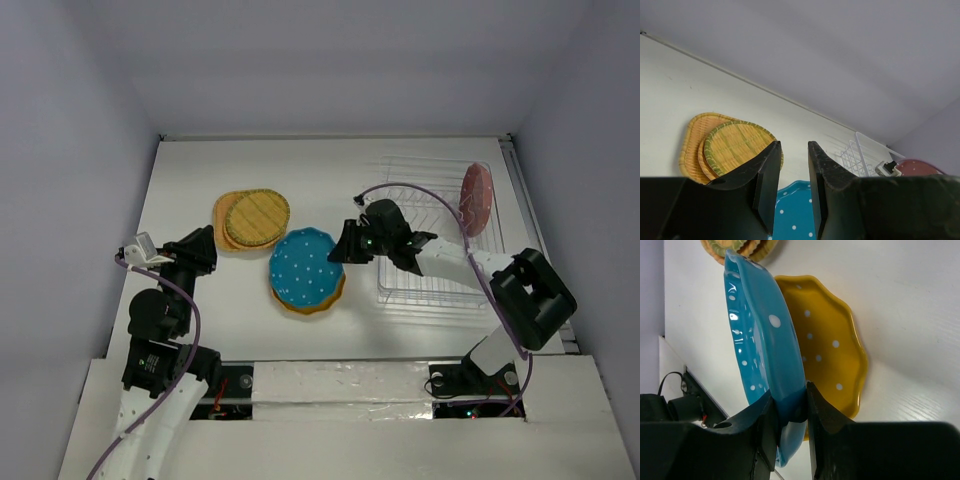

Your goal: Unload the plates from the dish rack

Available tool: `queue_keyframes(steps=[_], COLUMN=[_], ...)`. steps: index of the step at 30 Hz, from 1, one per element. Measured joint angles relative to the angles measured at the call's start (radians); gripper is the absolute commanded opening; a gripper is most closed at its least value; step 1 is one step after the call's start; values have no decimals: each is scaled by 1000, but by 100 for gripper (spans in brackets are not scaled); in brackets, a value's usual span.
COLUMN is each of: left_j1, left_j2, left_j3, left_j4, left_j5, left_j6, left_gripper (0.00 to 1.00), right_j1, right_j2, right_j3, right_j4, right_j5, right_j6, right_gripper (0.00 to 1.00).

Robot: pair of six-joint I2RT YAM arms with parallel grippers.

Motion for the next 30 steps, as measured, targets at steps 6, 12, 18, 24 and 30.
queue_keyframes(steps=[6,12,18,24,30], left_j1=[0,0,0,0,0], left_j2=[0,0,-3,-12,-24], left_j3=[0,0,0,0,0], left_j4=[0,0,0,0,0], left_j5=[0,0,0,0,0], left_j6=[0,0,0,0,0], left_gripper=[26,26,26,26,26], right_j1=[0,0,13,21,32], right_j2=[16,24,22,-31,-116], right_j3=[-28,-41,-40,-11,74], right_j4=[29,48,-13,-108,-233], right_j5=[-1,-2,70,154,281], right_j6=[8,18,-19,-57,-106], right_gripper=[4,49,77,81,24])
